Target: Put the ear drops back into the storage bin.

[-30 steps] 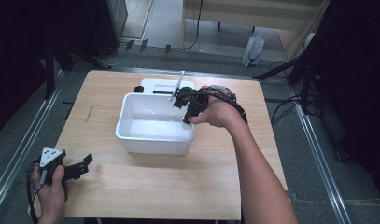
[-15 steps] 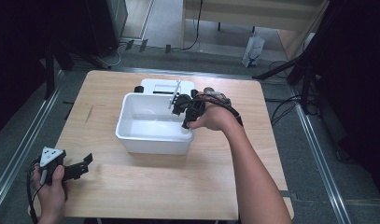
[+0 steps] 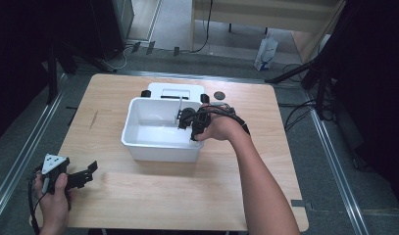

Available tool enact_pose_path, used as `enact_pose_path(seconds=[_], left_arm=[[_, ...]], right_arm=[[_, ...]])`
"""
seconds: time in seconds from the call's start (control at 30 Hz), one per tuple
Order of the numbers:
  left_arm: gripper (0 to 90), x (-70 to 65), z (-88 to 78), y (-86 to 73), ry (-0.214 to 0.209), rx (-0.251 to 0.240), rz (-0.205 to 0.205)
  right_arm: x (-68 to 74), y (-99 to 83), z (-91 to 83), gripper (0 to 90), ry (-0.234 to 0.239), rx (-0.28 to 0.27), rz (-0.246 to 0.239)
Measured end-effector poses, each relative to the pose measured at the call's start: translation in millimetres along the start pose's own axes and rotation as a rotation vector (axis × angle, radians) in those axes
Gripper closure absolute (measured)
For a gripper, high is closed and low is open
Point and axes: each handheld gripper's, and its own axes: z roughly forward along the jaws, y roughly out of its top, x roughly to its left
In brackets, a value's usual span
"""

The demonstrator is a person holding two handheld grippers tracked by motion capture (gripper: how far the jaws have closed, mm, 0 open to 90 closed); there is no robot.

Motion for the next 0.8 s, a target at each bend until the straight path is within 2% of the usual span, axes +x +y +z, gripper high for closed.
enact_pose_path(seconds=[0.13, 0.57, 0.7, 0.8], left_arm=[[0.4, 0.0, 0.0, 0.0, 0.0, 0.0, 0.0], [0.5, -0.1, 0.1, 0.0, -0.001, 0.001, 0.0], [0.4, 0.0, 0.1, 0.0, -0.002, 0.001, 0.0], [0.4, 0.1, 0.1, 0.1, -0.003, 0.001, -0.001]], right_arm=[[0.2, 1.3, 7.5, 71.8, 0.004, 0.015, -0.002], [-1.1, 3.1, 9.7, 72.2, -0.002, 0.028, 0.007], [-0.7, 2.2, 8.6, 66.6, 0.005, 0.014, 0.009], [0.0, 2.9, 4.2, 49.4, -0.025, -0.012, 0.035]])
